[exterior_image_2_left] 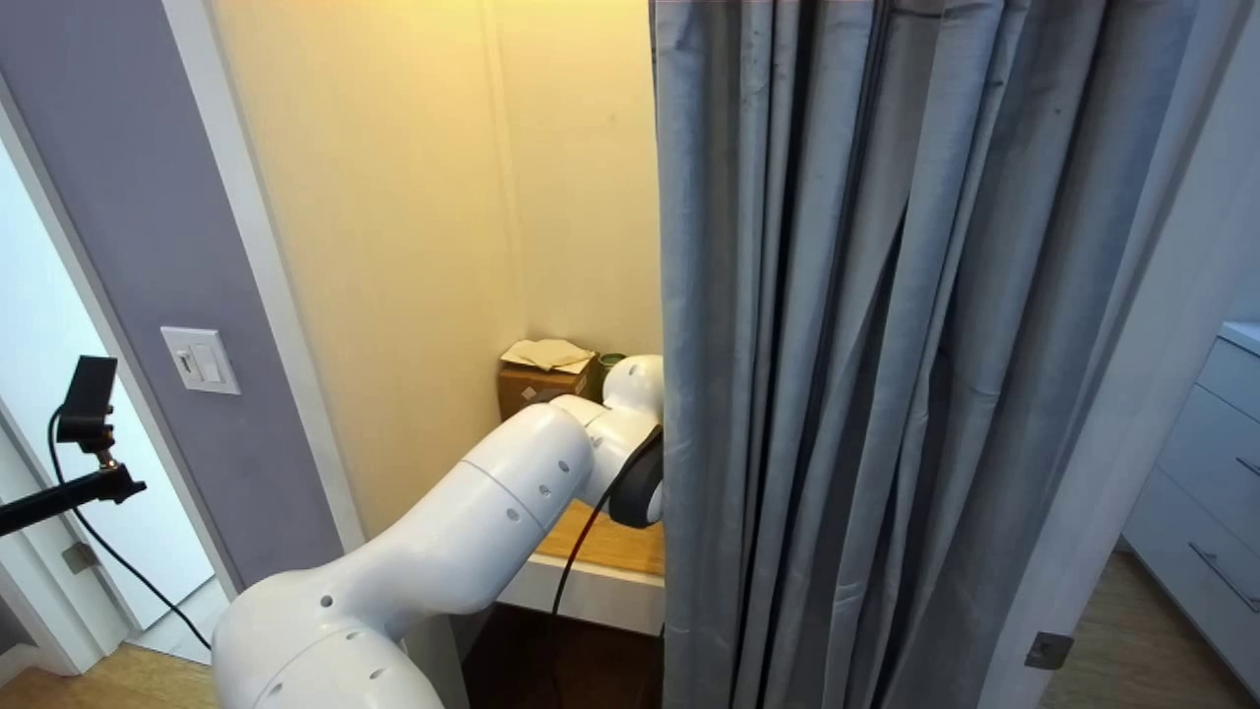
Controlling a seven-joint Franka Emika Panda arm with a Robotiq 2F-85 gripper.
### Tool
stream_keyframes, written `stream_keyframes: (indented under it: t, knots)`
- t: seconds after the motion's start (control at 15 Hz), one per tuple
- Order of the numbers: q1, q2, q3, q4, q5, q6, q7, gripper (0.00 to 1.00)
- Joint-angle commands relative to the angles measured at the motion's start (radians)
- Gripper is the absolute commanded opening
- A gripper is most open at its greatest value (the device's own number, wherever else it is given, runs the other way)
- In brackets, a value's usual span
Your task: Pick up the blue marker and use it to flip the light switch in the closet downwards, put the blue marker back on the shelf
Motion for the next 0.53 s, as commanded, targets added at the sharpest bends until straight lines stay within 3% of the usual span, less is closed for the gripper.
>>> stream_keyframes:
  t: [0.0, 0.47]
  knots:
    - [-0.035, -0.138, 0.014, -0.231, 0.089, 0.060, -0.117, 0.05]
    - [-0.054, -0.294, 0.009, -0.507, 0.136, 0.240, -0.175, 0.05]
